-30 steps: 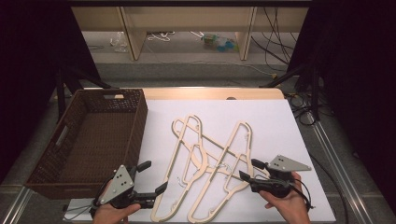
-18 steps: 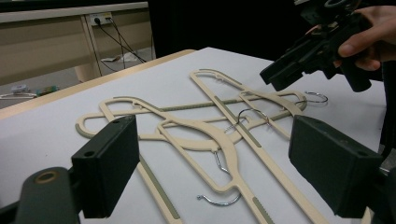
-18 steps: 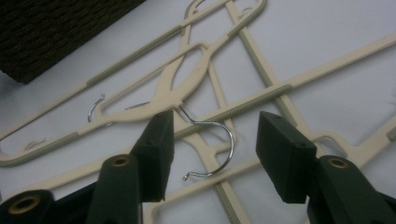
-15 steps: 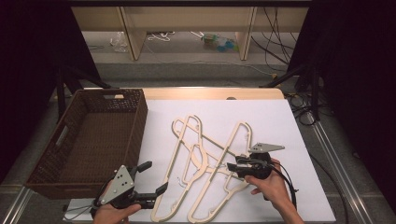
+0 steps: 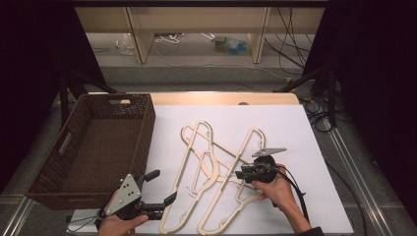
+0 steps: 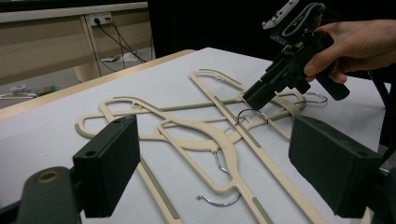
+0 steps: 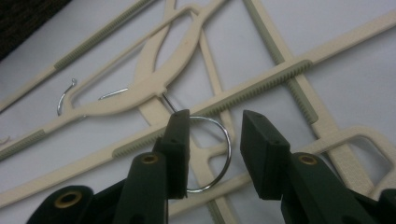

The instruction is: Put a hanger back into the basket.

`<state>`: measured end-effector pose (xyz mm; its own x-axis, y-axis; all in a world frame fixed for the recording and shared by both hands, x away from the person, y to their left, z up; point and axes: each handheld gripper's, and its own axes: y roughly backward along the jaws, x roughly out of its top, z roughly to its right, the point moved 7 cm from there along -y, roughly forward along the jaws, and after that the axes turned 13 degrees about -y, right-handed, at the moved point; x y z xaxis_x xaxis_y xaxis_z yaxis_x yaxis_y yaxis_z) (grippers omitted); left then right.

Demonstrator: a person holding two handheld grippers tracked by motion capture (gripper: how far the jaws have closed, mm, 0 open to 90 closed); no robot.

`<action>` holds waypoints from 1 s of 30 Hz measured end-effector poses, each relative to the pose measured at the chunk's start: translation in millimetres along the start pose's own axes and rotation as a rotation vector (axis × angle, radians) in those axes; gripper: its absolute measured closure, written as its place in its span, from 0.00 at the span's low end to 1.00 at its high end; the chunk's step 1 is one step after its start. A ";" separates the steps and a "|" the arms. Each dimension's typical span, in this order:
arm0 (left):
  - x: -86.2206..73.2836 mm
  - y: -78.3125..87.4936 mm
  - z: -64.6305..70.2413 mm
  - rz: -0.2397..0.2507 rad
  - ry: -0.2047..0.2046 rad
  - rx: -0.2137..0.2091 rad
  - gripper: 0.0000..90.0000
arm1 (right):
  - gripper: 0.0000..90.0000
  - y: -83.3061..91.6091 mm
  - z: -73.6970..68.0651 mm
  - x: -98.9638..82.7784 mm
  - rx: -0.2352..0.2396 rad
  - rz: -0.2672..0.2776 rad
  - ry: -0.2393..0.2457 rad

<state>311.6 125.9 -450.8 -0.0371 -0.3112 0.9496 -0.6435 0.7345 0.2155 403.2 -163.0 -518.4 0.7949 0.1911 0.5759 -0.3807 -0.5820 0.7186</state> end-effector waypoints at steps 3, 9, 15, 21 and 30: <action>-0.2 0.8 -0.3 -0.009 -0.003 0.003 0.19 | 0.74 -4.9 1.3 0.7 -0.008 0.012 -0.010; -0.3 0.8 -0.3 -0.010 -0.002 0.003 0.19 | 0.76 -7.5 4.0 -1.2 -0.013 -0.038 -0.010; -0.2 0.8 -0.4 -0.009 -0.003 0.003 0.19 | 0.80 -10.3 6.0 -3.0 -0.014 -0.062 -0.019; -0.1 1.0 -0.4 -0.009 -0.003 0.004 0.19 | 0.85 -14.4 4.8 -3.4 -0.007 -0.032 -0.029; -0.2 0.8 -0.3 -0.010 -0.005 0.004 0.19 | 0.94 -12.6 7.2 -3.9 -0.025 -0.044 -0.050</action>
<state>311.3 126.8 -450.7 -0.0349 -0.3218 0.9462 -0.6465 0.7292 0.2242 408.3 -162.1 -532.5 0.8338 0.1758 0.5233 -0.3556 -0.5540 0.7528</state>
